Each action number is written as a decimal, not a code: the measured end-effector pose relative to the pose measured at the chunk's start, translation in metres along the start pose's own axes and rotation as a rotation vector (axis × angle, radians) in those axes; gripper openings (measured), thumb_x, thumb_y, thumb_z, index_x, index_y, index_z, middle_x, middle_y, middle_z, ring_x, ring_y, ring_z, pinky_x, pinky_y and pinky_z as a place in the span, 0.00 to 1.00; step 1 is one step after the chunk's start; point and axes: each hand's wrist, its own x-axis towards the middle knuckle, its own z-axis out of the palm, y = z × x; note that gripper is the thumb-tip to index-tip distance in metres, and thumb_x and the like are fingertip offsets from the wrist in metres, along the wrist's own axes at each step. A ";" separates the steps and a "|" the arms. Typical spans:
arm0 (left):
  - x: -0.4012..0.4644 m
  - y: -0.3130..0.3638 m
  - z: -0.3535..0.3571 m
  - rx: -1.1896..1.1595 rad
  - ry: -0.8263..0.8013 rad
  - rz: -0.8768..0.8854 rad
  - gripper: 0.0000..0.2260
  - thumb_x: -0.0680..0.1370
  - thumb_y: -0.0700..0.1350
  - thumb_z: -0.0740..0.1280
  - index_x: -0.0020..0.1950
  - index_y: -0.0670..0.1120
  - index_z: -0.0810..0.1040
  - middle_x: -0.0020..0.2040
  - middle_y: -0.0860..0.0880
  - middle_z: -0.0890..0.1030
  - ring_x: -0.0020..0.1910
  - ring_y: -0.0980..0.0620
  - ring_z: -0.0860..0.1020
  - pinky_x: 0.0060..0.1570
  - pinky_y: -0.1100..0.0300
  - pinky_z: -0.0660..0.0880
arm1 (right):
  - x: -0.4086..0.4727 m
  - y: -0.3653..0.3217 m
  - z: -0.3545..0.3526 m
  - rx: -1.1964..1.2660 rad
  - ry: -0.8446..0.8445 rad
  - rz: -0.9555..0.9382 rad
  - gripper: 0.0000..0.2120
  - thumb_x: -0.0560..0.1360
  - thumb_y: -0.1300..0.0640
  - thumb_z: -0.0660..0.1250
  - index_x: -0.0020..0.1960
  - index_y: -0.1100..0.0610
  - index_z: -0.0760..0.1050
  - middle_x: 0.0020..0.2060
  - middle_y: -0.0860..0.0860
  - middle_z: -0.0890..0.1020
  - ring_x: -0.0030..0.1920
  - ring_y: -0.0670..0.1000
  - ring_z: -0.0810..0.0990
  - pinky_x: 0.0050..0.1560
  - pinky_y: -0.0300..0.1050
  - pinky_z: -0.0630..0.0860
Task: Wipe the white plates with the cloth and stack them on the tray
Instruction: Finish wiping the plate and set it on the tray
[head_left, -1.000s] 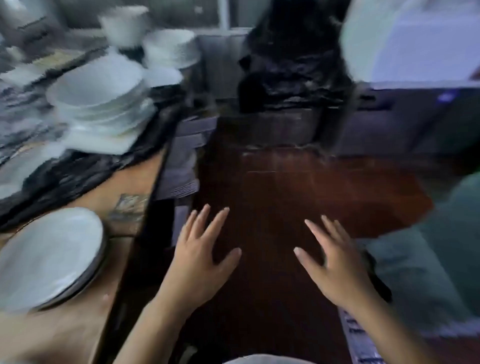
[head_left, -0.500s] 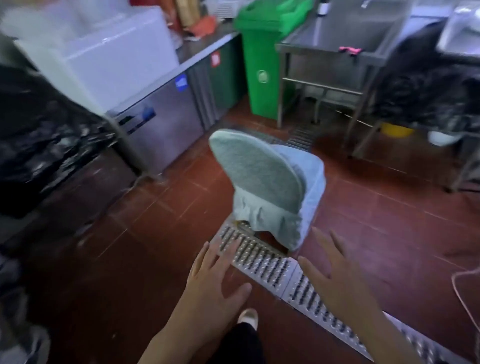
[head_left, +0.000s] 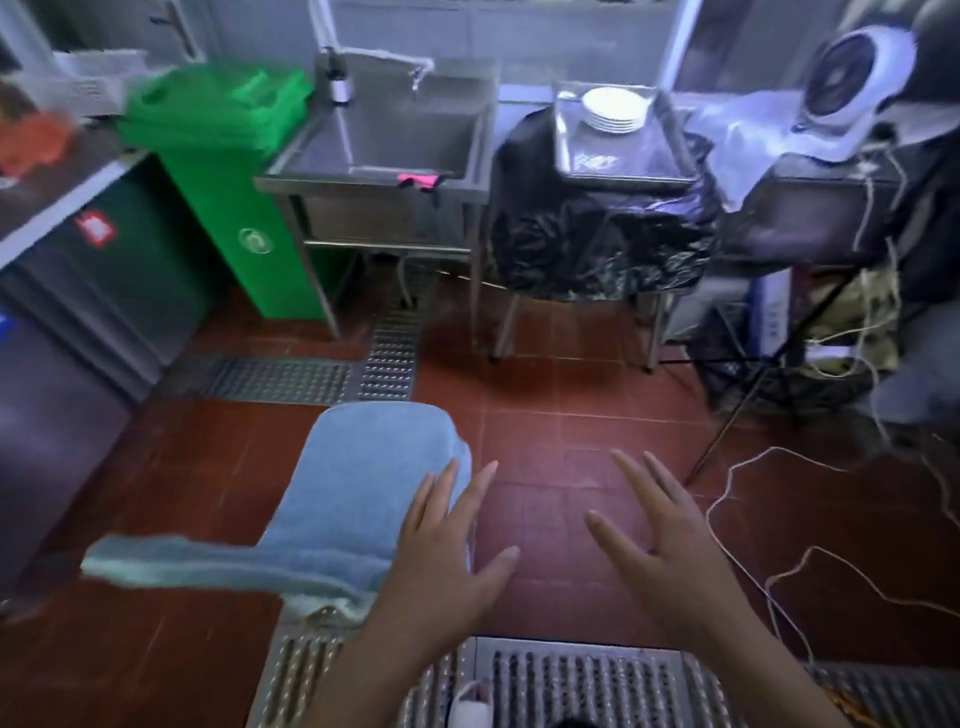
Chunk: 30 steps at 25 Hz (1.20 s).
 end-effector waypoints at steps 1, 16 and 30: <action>0.026 0.002 0.003 0.016 -0.033 0.006 0.34 0.78 0.58 0.68 0.76 0.71 0.51 0.83 0.57 0.47 0.81 0.58 0.41 0.78 0.57 0.44 | 0.016 0.005 -0.006 0.000 0.021 0.039 0.34 0.75 0.40 0.68 0.77 0.36 0.58 0.80 0.45 0.55 0.79 0.49 0.55 0.75 0.55 0.59; 0.446 0.103 0.006 0.004 -0.177 -0.061 0.34 0.79 0.55 0.69 0.78 0.70 0.53 0.81 0.64 0.48 0.80 0.62 0.42 0.77 0.54 0.50 | 0.410 0.112 -0.111 0.165 0.068 0.202 0.31 0.76 0.40 0.67 0.77 0.40 0.61 0.78 0.43 0.61 0.78 0.43 0.56 0.75 0.46 0.57; 0.879 0.092 -0.043 -0.315 -0.175 -0.160 0.32 0.78 0.49 0.72 0.78 0.65 0.62 0.77 0.63 0.62 0.75 0.63 0.60 0.74 0.59 0.58 | 0.821 0.106 -0.173 0.121 0.087 0.267 0.30 0.76 0.44 0.70 0.76 0.42 0.64 0.76 0.41 0.65 0.76 0.40 0.59 0.74 0.39 0.56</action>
